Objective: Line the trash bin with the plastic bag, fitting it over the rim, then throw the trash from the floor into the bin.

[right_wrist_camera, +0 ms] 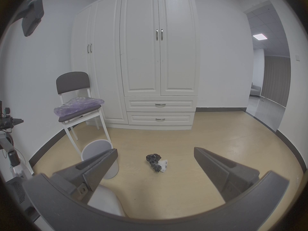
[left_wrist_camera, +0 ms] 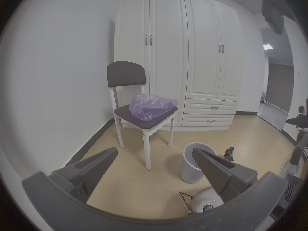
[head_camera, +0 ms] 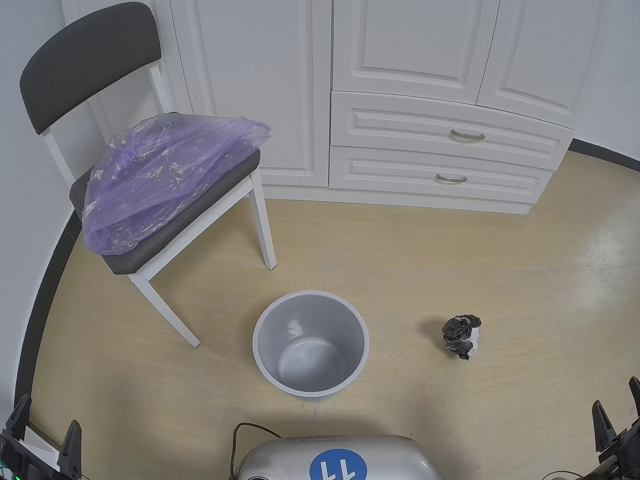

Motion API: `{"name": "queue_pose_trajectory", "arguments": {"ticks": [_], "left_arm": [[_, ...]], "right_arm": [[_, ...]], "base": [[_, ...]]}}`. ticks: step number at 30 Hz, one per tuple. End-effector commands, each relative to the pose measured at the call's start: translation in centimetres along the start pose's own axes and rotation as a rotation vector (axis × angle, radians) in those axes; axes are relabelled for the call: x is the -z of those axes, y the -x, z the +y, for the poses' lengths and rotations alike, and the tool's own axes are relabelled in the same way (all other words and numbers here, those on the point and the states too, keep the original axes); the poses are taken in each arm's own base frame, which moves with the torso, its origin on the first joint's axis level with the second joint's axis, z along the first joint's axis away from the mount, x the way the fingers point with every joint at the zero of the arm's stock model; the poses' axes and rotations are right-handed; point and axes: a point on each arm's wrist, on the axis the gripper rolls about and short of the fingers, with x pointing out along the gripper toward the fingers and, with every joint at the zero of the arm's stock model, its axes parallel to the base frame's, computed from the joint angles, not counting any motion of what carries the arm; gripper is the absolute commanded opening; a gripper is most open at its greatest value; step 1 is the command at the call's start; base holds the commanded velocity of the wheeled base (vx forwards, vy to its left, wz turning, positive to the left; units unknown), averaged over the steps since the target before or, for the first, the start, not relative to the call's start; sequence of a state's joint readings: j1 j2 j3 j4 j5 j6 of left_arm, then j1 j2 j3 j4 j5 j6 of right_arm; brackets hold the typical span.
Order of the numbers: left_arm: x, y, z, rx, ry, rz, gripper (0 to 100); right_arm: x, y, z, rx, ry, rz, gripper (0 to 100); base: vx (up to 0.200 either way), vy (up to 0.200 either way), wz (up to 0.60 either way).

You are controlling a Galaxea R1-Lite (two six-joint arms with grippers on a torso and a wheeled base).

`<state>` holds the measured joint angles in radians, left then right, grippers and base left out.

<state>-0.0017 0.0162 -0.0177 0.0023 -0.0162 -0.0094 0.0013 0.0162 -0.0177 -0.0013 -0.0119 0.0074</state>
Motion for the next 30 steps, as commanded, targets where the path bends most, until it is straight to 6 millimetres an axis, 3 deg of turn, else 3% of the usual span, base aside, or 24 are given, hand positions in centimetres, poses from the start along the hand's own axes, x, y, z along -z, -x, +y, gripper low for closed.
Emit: {"name": "queue_pose_trajectory", "arguments": {"ticks": [1,22,30], "left_arm": [[0.52,-0.01,0.02,-0.006,0.006,0.001,100],[0.50,-0.01,-0.09,0.039,-0.068,-0.002,100],[0.47,-0.01,0.05,-0.022,0.046,-0.005,100]], "right_arm": [[0.52,-0.01,-0.01,0.000,0.000,0.001,100],[0.52,-0.01,0.06,-0.024,0.067,0.001,100],[0.35,0.00,0.00,0.000,-0.031,-0.016,100]], "base": [[0.000,0.000,0.00],[0.000,0.000,0.00],[0.000,0.000,0.00]]}}
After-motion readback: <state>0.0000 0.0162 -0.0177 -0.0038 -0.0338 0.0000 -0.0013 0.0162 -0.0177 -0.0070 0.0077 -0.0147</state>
